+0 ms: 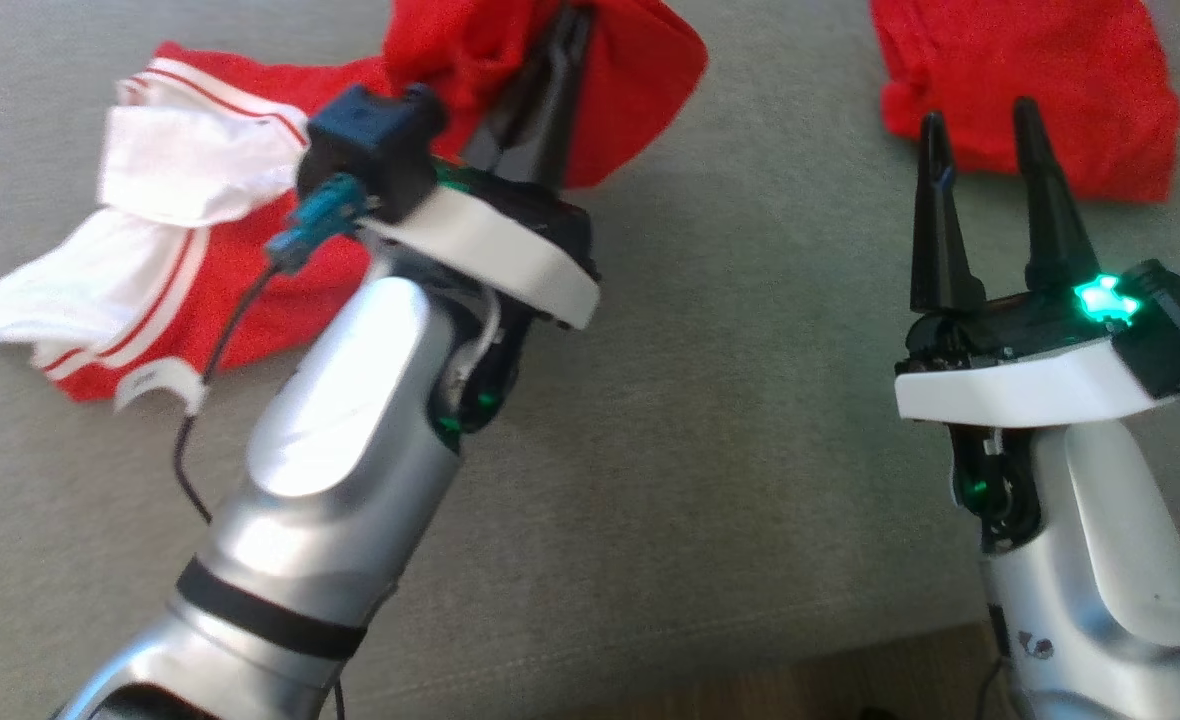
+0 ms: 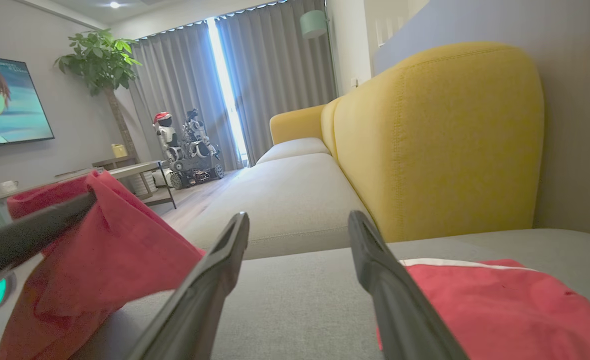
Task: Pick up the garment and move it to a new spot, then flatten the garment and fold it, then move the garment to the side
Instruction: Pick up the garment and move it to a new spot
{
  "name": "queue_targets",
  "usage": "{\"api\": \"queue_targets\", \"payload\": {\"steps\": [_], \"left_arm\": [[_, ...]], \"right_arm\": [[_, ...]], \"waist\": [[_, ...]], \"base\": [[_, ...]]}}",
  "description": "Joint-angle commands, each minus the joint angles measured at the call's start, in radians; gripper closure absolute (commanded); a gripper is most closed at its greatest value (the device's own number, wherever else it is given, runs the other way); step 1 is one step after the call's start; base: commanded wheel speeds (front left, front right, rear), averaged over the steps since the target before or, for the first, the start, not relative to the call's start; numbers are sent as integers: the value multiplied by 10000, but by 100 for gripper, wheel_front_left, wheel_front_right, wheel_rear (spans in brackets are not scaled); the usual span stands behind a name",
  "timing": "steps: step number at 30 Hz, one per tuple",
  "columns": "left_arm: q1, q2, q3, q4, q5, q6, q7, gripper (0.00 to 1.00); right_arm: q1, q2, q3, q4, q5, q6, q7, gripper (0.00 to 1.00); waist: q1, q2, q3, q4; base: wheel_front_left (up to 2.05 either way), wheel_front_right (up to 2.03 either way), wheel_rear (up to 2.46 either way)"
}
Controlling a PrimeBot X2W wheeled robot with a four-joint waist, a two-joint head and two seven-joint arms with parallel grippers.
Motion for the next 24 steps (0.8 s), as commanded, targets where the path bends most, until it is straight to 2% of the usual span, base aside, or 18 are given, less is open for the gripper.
{"api": "queue_targets", "payload": {"steps": [1, 4, 7, 11, 12, 13, 14, 20, 24], "left_arm": [[-670, 201, -25, -211, -156, 132, -105, 100], [-1000, 200, -786, -24, -523, 473, -125, 100], [-1341, 200, -1045, -334, -641, 807, -129, 100], [-1532, 200, -1643, -361, -815, 881, -131, 100], [-1533, 200, -1925, -236, -930, 785, -131, 80], [-1530, 199, -2267, 14, -1037, 687, -131, 16], [-1543, 199, -2611, 324, -1123, 607, -132, 0], [-1504, 199, -3780, 1483, -1741, 352, -130, 0], [-1337, 199, -3527, 1443, -1859, 420, -131, 0]], "right_arm": [[-218, 20, 287, -385, 144, -9, -104, 0], [-255, 20, 360, -403, 347, -9, -124, 0], [-306, 20, 432, -499, 522, -9, -130, 0], [-291, 20, 484, -572, 689, -9, -133, 0], [-281, 20, 486, -572, 711, -9, -133, 0], [-273, 20, 473, -566, 729, -9, -133, 0], [-266, 20, 446, -561, 741, -9, -133, 0], [-230, 20, 175, -531, 642, -9, -134, 0], [-202, 20, 95, -469, 470, -9, -134, 0]], "waist": [[0, 0, 559, -675], [0, 0, 758, -1009], [0, 0, 889, -1261], [0, 0, 897, -1427], [0, 0, 875, -1443], [0, 0, 848, -1443], [0, 0, 819, -1428], [0, 0, 564, -1053], [0, 0, 331, -604]], "base": [[0, 0, 0], [0, 0, 0], [0, 0, 0], [0, 0, 0], [0, 0, 0], [0, 0, 0], [0, 0, 0], [0, 0, 0], [0, 0, 0]]}}
